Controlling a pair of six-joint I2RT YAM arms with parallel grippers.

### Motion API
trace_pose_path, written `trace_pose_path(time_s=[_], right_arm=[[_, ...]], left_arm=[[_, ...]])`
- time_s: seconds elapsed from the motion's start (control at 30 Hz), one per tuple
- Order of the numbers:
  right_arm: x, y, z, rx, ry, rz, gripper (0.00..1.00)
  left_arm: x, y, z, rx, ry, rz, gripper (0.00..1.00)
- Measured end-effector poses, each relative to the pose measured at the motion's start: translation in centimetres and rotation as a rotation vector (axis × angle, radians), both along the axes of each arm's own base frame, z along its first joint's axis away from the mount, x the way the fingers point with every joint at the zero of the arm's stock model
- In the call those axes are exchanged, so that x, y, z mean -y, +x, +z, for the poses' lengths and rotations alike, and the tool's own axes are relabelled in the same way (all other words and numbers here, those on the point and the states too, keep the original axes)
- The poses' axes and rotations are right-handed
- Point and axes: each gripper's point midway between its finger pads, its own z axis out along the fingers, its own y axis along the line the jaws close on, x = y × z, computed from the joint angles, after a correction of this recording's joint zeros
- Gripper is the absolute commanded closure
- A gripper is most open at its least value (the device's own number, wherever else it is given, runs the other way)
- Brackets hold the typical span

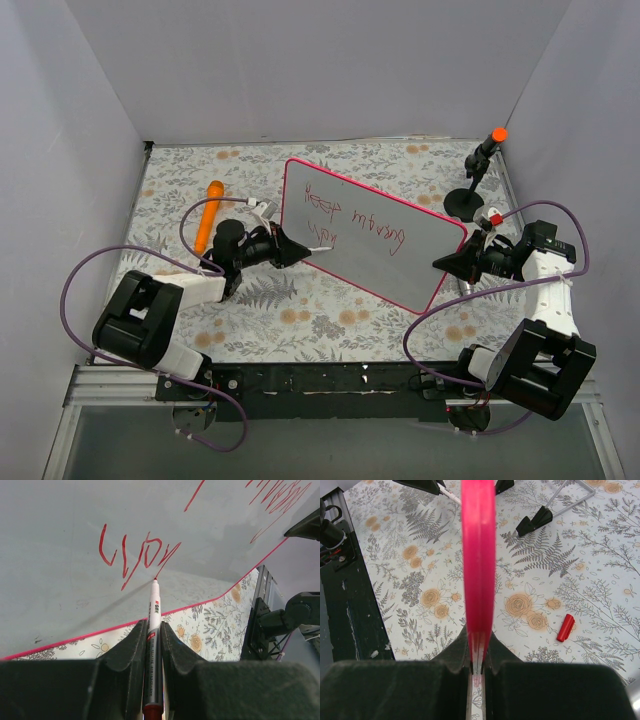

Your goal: Write a sentence on the whiteboard

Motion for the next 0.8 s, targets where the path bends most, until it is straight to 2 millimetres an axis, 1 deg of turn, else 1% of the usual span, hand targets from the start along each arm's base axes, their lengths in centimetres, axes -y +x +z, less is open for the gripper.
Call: trace_pose_path(time_s=[0.27,0.33,0.6,0.8], right_arm=[[0.0,0.0,0.0,0.000,0.000,0.000,0.99],[0.0,0.0,0.0,0.000,0.000,0.000,0.99],[0.0,0.0,0.0,-0.001,-0.001,0.000,0.99],[0.0,0.0,0.0,-0.002,-0.001,0.000,0.99]], left_arm=[[0.1,0.0,0.2,-0.002,-0.005,-0.007,1.00],[0.3,0.1,0.6,0.003,-0.010,-0.015,1.00],[1.6,0.7,3.4,0.058,-0.040,-0.063,1.00],[1.8,0.6,3.8,0.063,-0.046,-0.074,1.00]])
